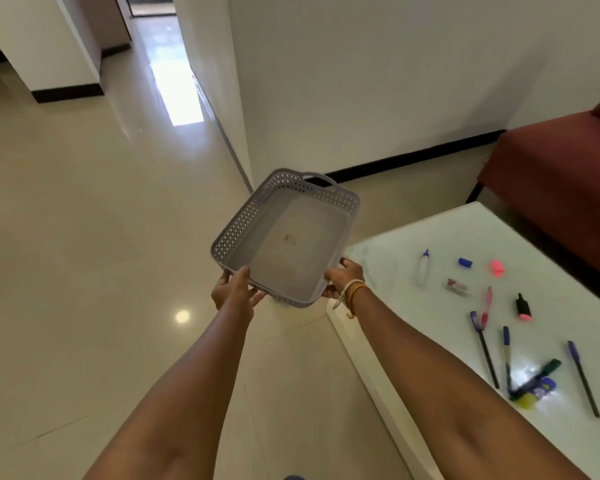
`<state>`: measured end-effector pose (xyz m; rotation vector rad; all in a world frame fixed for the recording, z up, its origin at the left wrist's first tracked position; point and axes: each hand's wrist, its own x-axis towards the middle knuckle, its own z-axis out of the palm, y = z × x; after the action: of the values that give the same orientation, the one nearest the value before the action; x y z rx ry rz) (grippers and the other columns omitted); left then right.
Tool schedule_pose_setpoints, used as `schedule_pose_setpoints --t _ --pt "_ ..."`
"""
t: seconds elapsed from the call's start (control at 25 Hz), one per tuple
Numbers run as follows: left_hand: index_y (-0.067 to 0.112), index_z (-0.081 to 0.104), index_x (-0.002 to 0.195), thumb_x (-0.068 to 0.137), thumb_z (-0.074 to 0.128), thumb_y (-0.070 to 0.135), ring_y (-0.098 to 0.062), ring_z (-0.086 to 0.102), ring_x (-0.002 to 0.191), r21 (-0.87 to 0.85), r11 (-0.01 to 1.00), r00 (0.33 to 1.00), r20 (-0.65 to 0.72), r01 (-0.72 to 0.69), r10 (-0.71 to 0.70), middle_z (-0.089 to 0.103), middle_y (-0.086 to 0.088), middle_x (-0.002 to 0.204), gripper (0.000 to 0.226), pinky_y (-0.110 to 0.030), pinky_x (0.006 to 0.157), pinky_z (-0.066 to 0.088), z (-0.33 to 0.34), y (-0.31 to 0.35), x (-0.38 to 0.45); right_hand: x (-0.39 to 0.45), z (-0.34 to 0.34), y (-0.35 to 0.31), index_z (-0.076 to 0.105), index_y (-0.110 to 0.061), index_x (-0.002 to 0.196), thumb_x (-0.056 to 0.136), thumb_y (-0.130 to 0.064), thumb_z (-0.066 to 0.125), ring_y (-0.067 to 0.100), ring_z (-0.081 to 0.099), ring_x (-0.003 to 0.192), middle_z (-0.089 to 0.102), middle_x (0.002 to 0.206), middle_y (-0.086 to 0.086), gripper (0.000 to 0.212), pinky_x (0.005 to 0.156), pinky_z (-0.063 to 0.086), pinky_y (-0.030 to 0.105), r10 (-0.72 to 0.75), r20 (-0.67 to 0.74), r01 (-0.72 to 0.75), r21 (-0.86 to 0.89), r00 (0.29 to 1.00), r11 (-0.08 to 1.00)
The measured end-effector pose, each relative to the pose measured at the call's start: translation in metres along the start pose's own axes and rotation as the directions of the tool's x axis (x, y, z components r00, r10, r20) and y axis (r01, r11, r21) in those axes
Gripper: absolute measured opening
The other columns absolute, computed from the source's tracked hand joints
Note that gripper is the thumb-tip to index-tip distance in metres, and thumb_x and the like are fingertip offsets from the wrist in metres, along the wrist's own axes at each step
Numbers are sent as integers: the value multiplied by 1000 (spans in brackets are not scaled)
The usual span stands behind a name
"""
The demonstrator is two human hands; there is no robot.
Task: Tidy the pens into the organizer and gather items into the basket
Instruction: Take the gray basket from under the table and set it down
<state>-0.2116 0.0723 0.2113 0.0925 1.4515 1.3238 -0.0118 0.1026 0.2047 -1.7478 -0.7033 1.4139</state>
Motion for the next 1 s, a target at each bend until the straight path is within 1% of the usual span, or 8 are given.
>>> schedule_pose_setpoints --t 0.08,0.32,0.44,0.52,0.6,0.68,0.76,1.0 --pt "17 55 133 81 67 7 -42 68 90 10 1000 999 31 19 -20 63 -10 113 54 -51 76 59 19 22 -40 -35 -26 -31 62 -6 114 74 10 57 39 69 84 67 107 18 43 67 59 55 15 -39 -14 28 999 999" --pt "10 51 135 81 67 0 -45 66 95 124 975 970 137 185 -201 61 -17 112 57 -53 82 57 58 85 -168 -149 -103 -117 53 -6 134 74 9 63 38 70 77 66 99 15 62 67 59 55 154 -154 -142 89 976 986" --pt "7 52 133 80 66 -3 -46 66 96 178 961 955 171 211 -242 62 -18 109 56 -48 72 59 84 108 -206 -183 -131 -151 55 -4 132 75 6 68 40 71 78 69 97 18 59 71 59 55 157 -186 -134 130 970 982" --pt "7 52 133 78 66 -4 -45 66 94 204 954 944 204 218 -259 63 -19 111 58 -44 64 60 108 117 -215 -189 -146 -172 55 -1 130 77 6 67 42 70 85 69 105 22 55 75 59 52 153 -232 -117 164 961 980" --pt "6 54 131 78 64 -7 -43 67 89 236 948 929 250 214 -272 63 -20 113 55 -45 65 60 138 127 -214 -180 -159 -190 53 0 132 78 7 66 43 69 91 67 113 25 56 74 59 47 155 -274 -98 211 949 973" --pt "8 53 132 81 61 -9 -42 65 88 265 939 909 293 220 -296 62 -21 116 55 -47 70 60 168 133 -203 -167 -166 -206 51 -1 134 78 8 64 43 69 89 66 112 25 58 70 58 45 152 -307 -77 244 939 967" --pt "11 51 134 81 58 -11 -41 63 92 310 922 891 314 230 -328 62 -20 115 58 -45 66 60 197 138 -190 -150 -171 -217 52 1 131 78 10 61 41 68 83 66 104 21 55 68 57 44 177 -354 -66 303 918 951" --pt "12 50 134 81 51 -17 -39 62 89 517 834 817 386 194 -429 61 -16 93 60 -49 72 57 287 141 -150 -102 -191 -229 65 7 99 74 12 55 40 68 73 69 97 24 27 58 59 49 312 -471 -120 393 825 912"
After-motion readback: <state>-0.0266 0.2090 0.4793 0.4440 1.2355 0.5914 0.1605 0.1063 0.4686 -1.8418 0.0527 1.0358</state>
